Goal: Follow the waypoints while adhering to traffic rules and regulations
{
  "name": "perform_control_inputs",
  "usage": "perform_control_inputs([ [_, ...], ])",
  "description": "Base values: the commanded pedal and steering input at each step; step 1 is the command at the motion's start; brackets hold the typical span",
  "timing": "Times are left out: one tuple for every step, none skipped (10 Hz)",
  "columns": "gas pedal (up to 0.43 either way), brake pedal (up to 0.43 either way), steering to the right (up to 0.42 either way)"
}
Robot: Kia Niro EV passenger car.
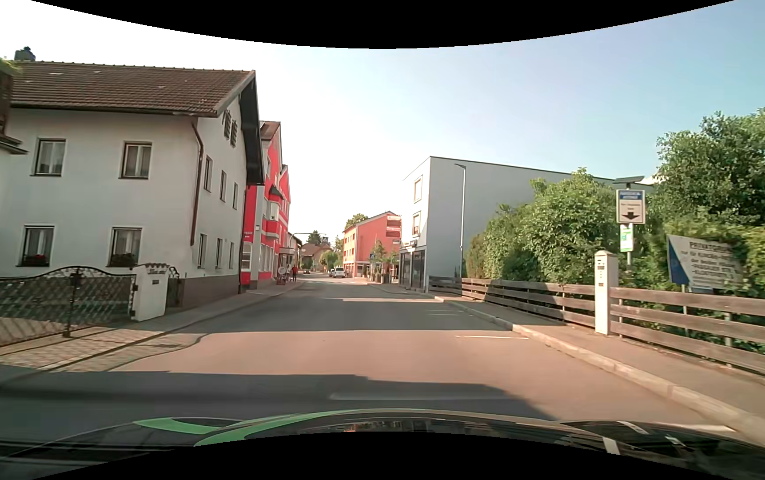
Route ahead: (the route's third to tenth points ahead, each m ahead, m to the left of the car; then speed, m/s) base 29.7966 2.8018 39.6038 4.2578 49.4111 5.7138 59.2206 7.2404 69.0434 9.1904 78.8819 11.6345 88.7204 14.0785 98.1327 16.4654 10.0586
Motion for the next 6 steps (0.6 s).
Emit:
perform_control_inputs([
  [0.098, 0.000, -0.008],
  [0.098, 0.000, -0.010],
  [0.098, 0.000, -0.010],
  [0.098, 0.000, -0.011],
  [0.098, 0.000, -0.011],
  [0.098, 0.000, -0.014],
])
